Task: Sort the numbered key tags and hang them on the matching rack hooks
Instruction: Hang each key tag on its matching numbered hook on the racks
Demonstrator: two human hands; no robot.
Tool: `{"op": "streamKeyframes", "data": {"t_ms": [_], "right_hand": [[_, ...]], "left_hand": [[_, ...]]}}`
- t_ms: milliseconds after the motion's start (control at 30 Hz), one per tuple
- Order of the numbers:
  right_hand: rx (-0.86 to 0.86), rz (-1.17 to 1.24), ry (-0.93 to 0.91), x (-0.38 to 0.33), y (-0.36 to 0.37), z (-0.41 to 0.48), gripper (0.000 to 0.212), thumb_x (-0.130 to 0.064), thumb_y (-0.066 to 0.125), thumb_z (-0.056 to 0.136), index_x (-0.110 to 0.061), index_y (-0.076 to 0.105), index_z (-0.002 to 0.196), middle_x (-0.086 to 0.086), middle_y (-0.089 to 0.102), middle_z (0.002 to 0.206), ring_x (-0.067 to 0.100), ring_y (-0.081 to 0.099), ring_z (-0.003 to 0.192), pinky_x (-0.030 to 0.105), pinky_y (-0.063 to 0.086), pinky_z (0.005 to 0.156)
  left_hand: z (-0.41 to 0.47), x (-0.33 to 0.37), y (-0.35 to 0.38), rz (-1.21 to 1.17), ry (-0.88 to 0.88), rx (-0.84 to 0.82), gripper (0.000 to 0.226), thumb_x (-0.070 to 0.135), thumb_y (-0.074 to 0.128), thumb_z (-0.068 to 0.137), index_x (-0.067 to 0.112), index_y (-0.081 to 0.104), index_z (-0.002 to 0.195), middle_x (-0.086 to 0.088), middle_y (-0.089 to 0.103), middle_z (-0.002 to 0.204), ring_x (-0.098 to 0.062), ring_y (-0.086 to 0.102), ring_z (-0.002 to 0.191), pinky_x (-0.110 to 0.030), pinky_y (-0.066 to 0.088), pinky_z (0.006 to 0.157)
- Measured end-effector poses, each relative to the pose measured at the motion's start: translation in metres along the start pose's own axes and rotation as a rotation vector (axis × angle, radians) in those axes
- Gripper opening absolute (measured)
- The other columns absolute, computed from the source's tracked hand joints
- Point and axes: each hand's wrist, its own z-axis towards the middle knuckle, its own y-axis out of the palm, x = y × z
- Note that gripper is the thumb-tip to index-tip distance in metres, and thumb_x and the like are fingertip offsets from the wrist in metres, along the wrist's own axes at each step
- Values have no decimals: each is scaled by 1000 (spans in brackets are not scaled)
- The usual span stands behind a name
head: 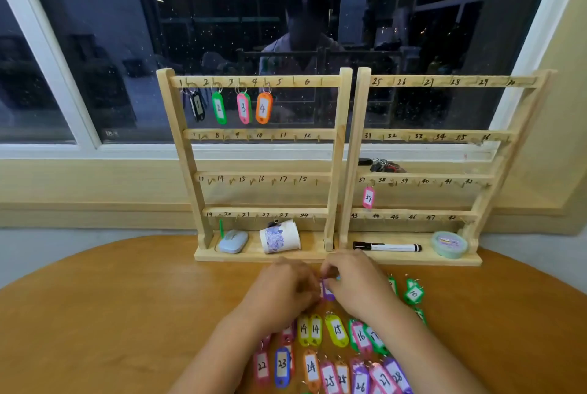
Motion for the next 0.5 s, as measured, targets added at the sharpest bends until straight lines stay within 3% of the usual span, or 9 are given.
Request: {"op": "streamKeyframes", "data": {"t_ms": [100, 200, 300, 500], "right_hand": [[-9, -5, 39, 1, 3, 2, 20, -26, 72, 97, -44, 69, 91, -9, 61, 130, 19, 58, 123, 34, 51, 99], [11, -11, 28, 4, 7, 3, 15, -27, 73, 98, -42, 72, 95, -10, 63, 128, 19, 56, 123, 35, 52, 101], [34, -1, 16, 7, 13, 4, 11, -31, 74, 97, -41, 72, 96, -13, 65, 120, 17, 56, 119, 34, 53, 98], [63, 27, -5, 10, 16, 7, 6, -33, 74, 97, -38, 74, 96, -17, 66, 103, 13, 60, 105, 35, 56, 92]], "left_hand": [[-1, 1, 3, 64, 6, -11, 30, 47, 63, 92, 42, 74, 119, 20, 74, 119, -8, 60, 115, -39, 53, 100], [-2, 2, 5, 87, 16, -7, 32, 43, 64, 96, 42, 73, 127, 19, 74, 124, -11, 59, 120, -39, 51, 103], [-2, 1, 5, 97, 21, 3, 31, 38, 65, 98, 40, 75, 127, 17, 75, 124, -11, 61, 119, -36, 51, 103], [-1, -5, 0, 84, 10, 42, 27, 30, 69, 95, 39, 79, 119, 15, 78, 112, -3, 68, 101, -26, 55, 91]]}}
